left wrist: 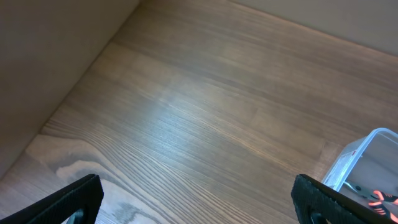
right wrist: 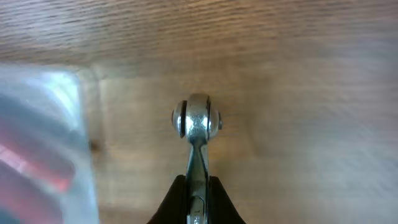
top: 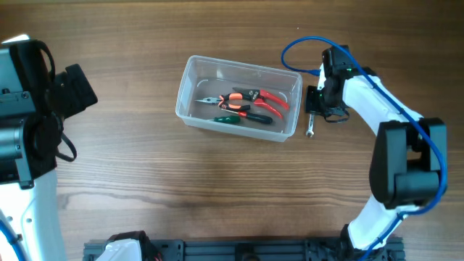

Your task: Pack container

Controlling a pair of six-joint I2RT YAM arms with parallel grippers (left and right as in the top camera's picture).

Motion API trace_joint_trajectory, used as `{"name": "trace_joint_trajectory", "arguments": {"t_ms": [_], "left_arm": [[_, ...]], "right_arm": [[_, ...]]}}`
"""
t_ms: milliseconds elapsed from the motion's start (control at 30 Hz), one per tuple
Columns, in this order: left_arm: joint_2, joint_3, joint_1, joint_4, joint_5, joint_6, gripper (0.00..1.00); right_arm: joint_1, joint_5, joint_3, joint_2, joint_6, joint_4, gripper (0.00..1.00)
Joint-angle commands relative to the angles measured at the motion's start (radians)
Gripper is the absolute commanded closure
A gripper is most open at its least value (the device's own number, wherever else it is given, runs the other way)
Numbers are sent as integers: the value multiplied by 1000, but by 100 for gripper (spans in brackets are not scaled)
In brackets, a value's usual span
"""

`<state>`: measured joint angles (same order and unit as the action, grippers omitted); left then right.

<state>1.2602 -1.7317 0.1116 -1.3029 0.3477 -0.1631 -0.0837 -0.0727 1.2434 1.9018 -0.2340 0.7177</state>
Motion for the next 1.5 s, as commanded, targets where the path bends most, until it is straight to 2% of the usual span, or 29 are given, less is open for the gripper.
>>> {"name": "trace_joint_trajectory", "arguments": {"t_ms": [0, 67, 133, 233, 267, 300, 367, 467, 533, 633, 667, 700, 733, 800, 867, 933, 1033, 1100, 1200, 1267, 1333, 1433, 1467], "left_arm": [[-8, 1, 5, 0, 16, -2, 0], [-8, 1, 5, 0, 16, -2, 0], [-8, 1, 5, 0, 16, -2, 0], [-8, 1, 5, 0, 16, -2, 0], [-8, 1, 5, 0, 16, -2, 0], [-8, 1, 5, 0, 16, -2, 0], [-8, 1, 5, 0, 16, -2, 0], [-8, 1, 5, 0, 16, -2, 0], [-8, 1, 5, 0, 16, -2, 0], [-8, 1, 5, 0, 16, -2, 0], [-8, 1, 5, 0, 16, -2, 0], [-8, 1, 5, 0, 16, -2, 0], [-8, 1, 5, 0, 16, -2, 0], [-8, 1, 5, 0, 16, -2, 0], [-8, 1, 5, 0, 16, -2, 0], [-8, 1, 5, 0, 16, -2, 0], [-8, 1, 5, 0, 16, -2, 0], [-8, 1, 5, 0, 16, -2, 0], [-8, 1, 5, 0, 16, -2, 0], [-8, 1, 5, 0, 16, -2, 0], [-8, 1, 5, 0, 16, -2, 0], [-8, 1, 5, 0, 16, -2, 0], [-8, 1, 5, 0, 16, -2, 0]], "right_arm": [[-27, 16, 74, -278, 6, 19, 96], [-85, 16, 78, -432, 7, 23, 96], [-186, 1, 78, -545, 68, 11, 96], [-354, -112, 77, -573, 325, -8, 96], [-410, -201, 77, -556, 500, -7, 96], [-449, -241, 77, -529, 611, -10, 96], [-486, -243, 77, -449, 730, -53, 96], [-481, -207, 77, -231, 951, -145, 96], [-480, -150, 77, -117, 1019, -167, 96], [-480, -122, 77, 26, 1019, -142, 96], [-480, -122, 77, 38, 1016, -129, 93], [-480, -116, 77, 37, 981, -130, 51], [-480, -98, 82, 25, 920, -138, 0], [-478, -38, 105, -53, 838, -135, 0], [-477, -35, 143, -200, 795, -138, 0], [-470, 32, 172, -353, 694, -172, 0], [-399, 191, 174, -545, 431, -204, 0], [-296, 196, 174, -633, 248, -117, 0], [-225, 196, 174, -663, 68, -26, 0], [-225, 195, 172, -660, -1, -17, 0], [-225, 180, 172, -656, -41, -10, 0], [-225, 29, 172, -655, -128, 16, 0], [-225, 108, 172, -655, -67, 17, 0]]}}
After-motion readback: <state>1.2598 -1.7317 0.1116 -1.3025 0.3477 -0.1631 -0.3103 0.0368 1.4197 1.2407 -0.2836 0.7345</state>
